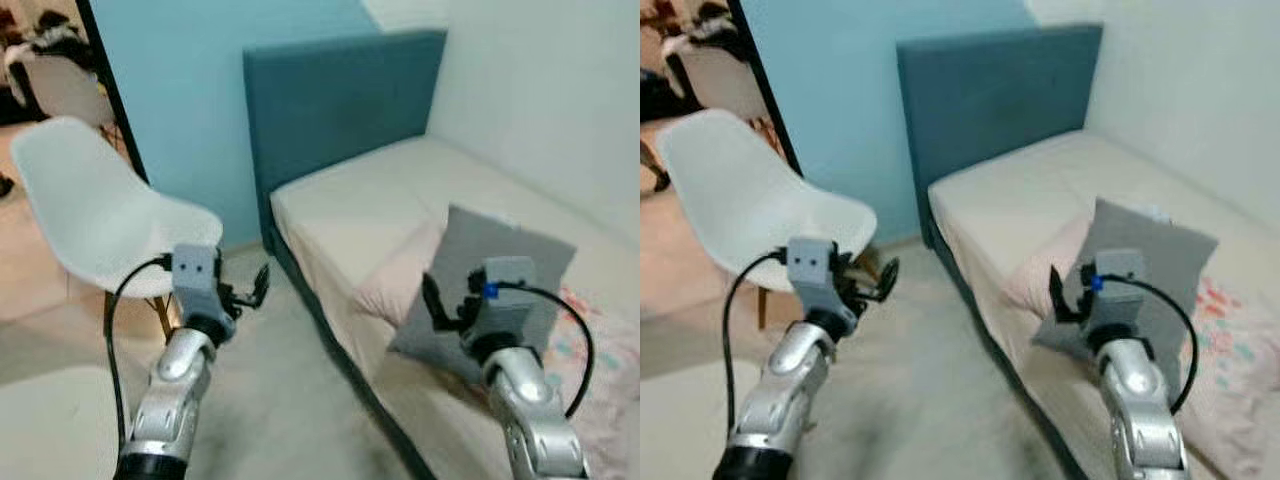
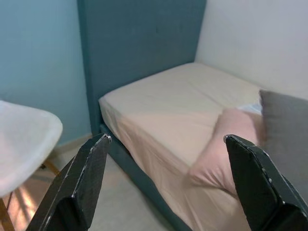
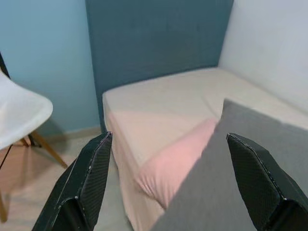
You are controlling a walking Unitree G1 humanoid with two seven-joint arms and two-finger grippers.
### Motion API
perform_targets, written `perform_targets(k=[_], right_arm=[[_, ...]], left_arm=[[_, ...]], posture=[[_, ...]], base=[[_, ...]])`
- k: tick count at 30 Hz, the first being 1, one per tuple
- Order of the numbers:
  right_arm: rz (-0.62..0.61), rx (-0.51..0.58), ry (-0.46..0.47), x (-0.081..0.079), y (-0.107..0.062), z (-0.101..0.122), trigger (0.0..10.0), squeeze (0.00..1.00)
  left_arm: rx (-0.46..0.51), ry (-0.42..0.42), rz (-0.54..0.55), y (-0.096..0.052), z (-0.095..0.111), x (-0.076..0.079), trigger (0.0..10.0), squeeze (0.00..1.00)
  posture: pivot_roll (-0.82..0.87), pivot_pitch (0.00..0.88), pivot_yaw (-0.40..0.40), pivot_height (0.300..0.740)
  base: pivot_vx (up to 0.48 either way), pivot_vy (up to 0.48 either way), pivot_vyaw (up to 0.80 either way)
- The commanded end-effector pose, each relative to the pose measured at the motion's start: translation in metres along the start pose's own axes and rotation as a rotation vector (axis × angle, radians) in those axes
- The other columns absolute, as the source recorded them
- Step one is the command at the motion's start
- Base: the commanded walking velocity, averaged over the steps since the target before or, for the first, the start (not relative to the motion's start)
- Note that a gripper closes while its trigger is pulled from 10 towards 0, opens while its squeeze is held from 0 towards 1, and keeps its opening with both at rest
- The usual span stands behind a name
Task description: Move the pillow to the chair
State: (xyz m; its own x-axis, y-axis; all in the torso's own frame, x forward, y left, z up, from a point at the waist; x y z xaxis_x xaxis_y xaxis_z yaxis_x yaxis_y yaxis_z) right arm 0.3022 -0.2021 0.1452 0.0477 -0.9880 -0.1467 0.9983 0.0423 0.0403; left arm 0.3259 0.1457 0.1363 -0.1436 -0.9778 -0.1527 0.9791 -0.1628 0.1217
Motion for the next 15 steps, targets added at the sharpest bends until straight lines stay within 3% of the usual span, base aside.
perform_targets(k=[1,15], right_arm=[[0.014,-0.040,-0.001,-0.0046,-0.0002,-0.0073,10.0,0.00],[0.012,-0.057,0.003,-0.0032,0.0007,-0.0084,10.0,0.00]], left_arm=[[-0.012,-0.003,0.011,-0.0014,-0.0034,-0.0044,10.0,0.00],[-0.009,-0.008,0.010,-0.0004,-0.0025,-0.0038,10.0,0.00]], posture=[[-0.07,0.000,-0.024,0.740],[-0.08,0.000,-0.027,0.740]], base=[[0.289,0.000,0.00],[0.293,0.000,-0.79]])
Point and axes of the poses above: a point about 5 cm out from each wrist's last joint towards the gripper, its own y axis pointing out of the wrist towards the gripper, its own z axis along the axis of the wrist's last joint, x = y × z, the point moved 2 cm from there along y, pointing out of the wrist towards the gripper, and after that the axes turned 14 degrees about y, right-handed, at the moved point
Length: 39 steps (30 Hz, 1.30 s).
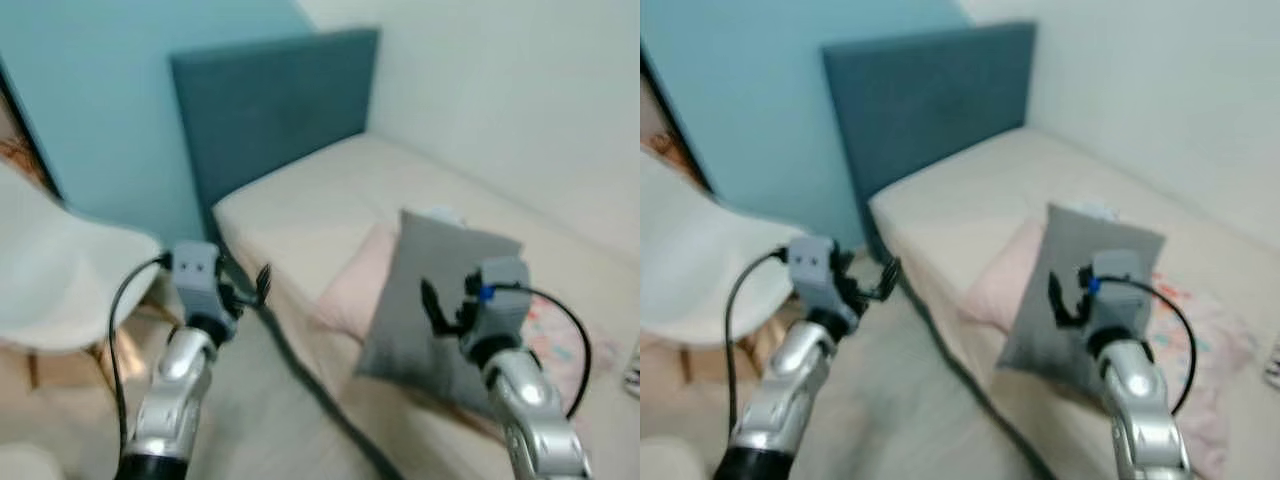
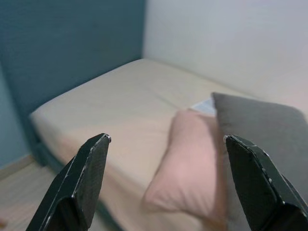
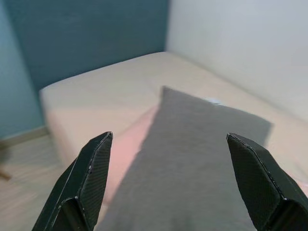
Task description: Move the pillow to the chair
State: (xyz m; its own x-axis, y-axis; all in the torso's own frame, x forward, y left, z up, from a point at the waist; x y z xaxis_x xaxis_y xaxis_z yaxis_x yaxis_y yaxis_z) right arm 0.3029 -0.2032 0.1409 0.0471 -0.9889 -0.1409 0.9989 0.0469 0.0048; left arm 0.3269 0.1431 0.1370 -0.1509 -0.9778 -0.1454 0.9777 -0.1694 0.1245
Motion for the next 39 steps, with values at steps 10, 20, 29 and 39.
perform_targets(k=[10,20,29,39], right_arm=[[0.039,-0.060,0.036,-0.007,0.002,-0.006,10.0,0.00],[-0.033,-0.092,0.162,0.005,0.005,-0.009,10.0,0.00],[-0.084,-0.090,0.224,0.012,0.005,-0.008,10.0,0.00],[-0.136,-0.086,0.349,0.022,0.004,-0.008,10.0,0.00]], left_arm=[[-0.015,-0.018,0.037,-0.001,-0.003,-0.009,10.0,0.00],[-0.026,-0.040,0.059,-0.001,-0.005,-0.014,10.0,0.00],[-0.026,-0.041,0.053,-0.001,-0.005,-0.014,10.0,0.00],[-0.022,-0.045,0.048,-0.001,-0.004,-0.012,10.0,0.00]], posture=[[-0.09,0.001,-0.022,0.740],[-0.08,0.002,-0.018,0.705],[-0.08,0.004,-0.015,0.675],[-0.08,0.002,-0.019,0.640]], base=[[0.221,0.000,-0.23],[0.000,0.000,0.00],[0.000,0.000,0.00],[0.000,0.000,0.00]])
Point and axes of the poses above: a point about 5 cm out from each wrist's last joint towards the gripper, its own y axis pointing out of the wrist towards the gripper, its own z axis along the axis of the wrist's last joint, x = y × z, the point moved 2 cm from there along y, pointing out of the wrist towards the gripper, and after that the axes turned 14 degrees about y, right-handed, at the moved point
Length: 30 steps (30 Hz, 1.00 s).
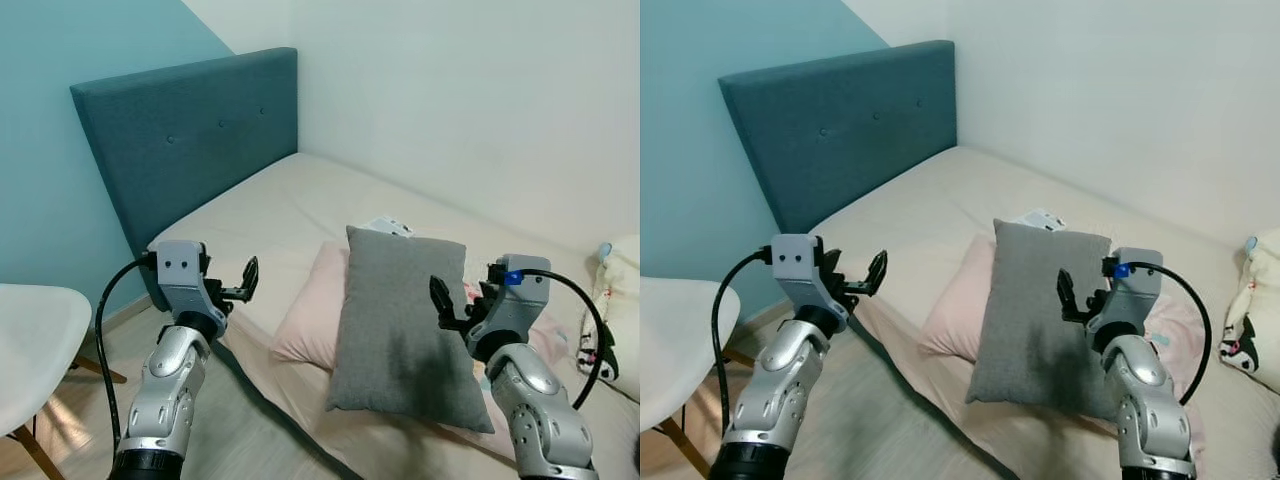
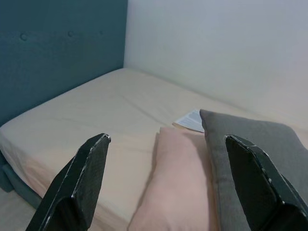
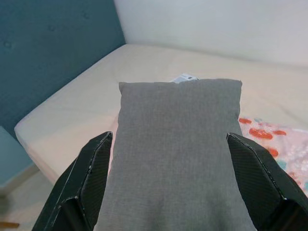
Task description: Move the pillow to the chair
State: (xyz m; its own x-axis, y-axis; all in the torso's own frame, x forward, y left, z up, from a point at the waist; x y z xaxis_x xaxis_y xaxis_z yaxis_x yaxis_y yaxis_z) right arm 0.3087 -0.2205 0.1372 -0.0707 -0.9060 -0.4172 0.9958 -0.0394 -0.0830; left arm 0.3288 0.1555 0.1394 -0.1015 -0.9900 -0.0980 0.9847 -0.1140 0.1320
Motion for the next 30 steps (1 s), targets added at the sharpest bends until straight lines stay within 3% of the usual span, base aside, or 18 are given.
perform_targets(k=[1,3,8,16,24,30], right_arm=[[-0.039,-0.022,0.079,0.007,0.000,-0.005,10.0,0.00],[-0.039,-0.022,0.079,0.007,0.000,-0.005,10.0,0.00],[-0.112,-0.015,0.181,0.022,-0.001,-0.003,10.0,0.00],[-0.133,-0.021,0.220,0.024,-0.001,-0.005,10.0,0.00],[-0.190,-0.047,0.360,0.029,-0.001,-0.011,10.0,0.00],[-0.188,-0.062,0.389,0.025,-0.001,-0.013,10.0,0.00]], left_arm=[[-0.023,-0.004,-0.008,-0.001,-0.005,0.000,10.0,0.00],[-0.023,-0.004,-0.008,-0.001,-0.005,0.000,10.0,0.00],[-0.022,-0.017,-0.017,-0.001,-0.006,0.001,10.0,0.00],[-0.023,-0.021,-0.021,-0.002,-0.007,0.002,10.0,0.00],[-0.026,-0.024,-0.026,-0.002,-0.008,0.002,10.0,0.00],[-0.025,-0.023,-0.027,-0.002,-0.008,0.002,10.0,0.00]], posture=[[-0.08,0.002,-0.019,0.635],[-0.08,0.002,-0.019,0.635],[-0.09,0.000,-0.021,0.605],[-0.09,0.000,-0.021,0.565],[-0.09,0.000,-0.019,0.520],[-0.09,0.000,-0.019,0.505]], base=[[0.000,0.000,0.00],[0.000,0.000,0.00],[0.000,0.000,0.00],[0.000,0.000,0.00],[0.000,0.000,0.00],[0.000,0.000,0.00]])
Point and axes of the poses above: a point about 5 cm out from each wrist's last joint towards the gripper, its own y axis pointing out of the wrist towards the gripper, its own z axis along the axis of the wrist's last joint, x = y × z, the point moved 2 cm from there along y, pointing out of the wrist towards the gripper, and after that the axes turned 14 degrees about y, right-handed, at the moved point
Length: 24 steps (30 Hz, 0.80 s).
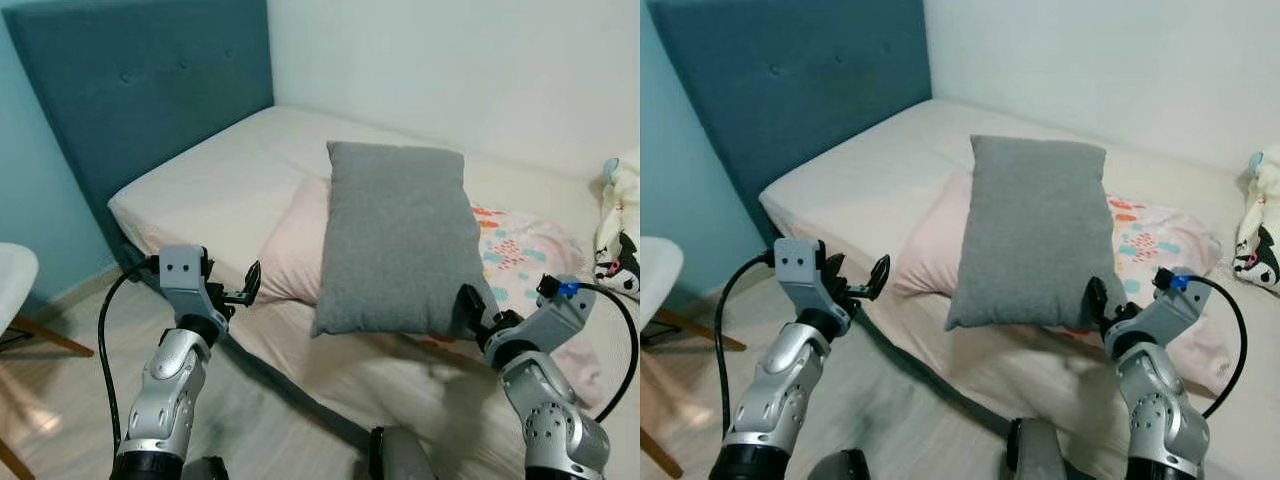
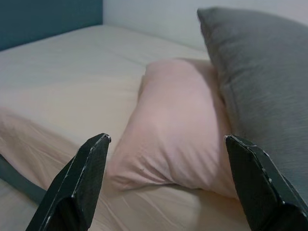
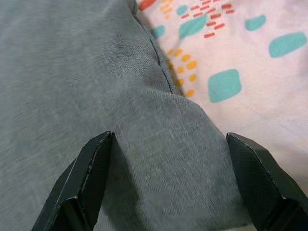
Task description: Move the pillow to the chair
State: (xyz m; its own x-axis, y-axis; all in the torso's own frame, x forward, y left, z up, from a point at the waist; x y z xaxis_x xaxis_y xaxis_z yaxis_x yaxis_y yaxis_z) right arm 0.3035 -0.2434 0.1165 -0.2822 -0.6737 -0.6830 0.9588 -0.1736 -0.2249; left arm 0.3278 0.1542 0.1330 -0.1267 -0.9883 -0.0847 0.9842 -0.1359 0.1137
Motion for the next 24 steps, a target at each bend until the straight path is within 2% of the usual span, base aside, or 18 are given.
perform_targets(k=[1,11,21,23,24], right_arm=[[0.004,-0.025,0.022,-0.003,0.001,-0.005,10.0,0.00],[-0.014,-0.118,0.113,-0.030,-0.016,-0.025,10.0,0.00],[-0.084,-0.194,0.111,-0.040,-0.030,-0.033,10.0,0.00],[-0.076,-0.183,0.107,-0.045,-0.032,-0.029,10.0,0.00],[-0.063,-0.149,0.061,-0.048,-0.032,-0.022,10.0,0.00]], left_arm=[[-0.008,-0.007,-0.004,0.000,-0.002,0.000,10.0,0.00],[-0.003,0.000,-0.008,-0.001,-0.001,0.001,10.0,0.00],[0.000,-0.003,-0.009,0.000,0.000,0.002,10.0,0.00],[0.000,-0.004,-0.008,0.000,0.000,0.001,10.0,0.00],[0.000,-0.005,-0.008,0.000,0.000,0.001,10.0,0.00]], posture=[[-0.09,0.000,-0.019,0.505],[-0.09,0.000,-0.014,0.470],[-0.10,0.000,-0.019,0.430],[-0.10,0.000,-0.019,0.420],[-0.10,0.000,-0.019,0.415]], base=[[0.000,0.000,0.00],[0.000,0.000,0.00],[0.000,0.000,0.00],[0.000,0.000,0.00],[0.000,0.000,0.00]])
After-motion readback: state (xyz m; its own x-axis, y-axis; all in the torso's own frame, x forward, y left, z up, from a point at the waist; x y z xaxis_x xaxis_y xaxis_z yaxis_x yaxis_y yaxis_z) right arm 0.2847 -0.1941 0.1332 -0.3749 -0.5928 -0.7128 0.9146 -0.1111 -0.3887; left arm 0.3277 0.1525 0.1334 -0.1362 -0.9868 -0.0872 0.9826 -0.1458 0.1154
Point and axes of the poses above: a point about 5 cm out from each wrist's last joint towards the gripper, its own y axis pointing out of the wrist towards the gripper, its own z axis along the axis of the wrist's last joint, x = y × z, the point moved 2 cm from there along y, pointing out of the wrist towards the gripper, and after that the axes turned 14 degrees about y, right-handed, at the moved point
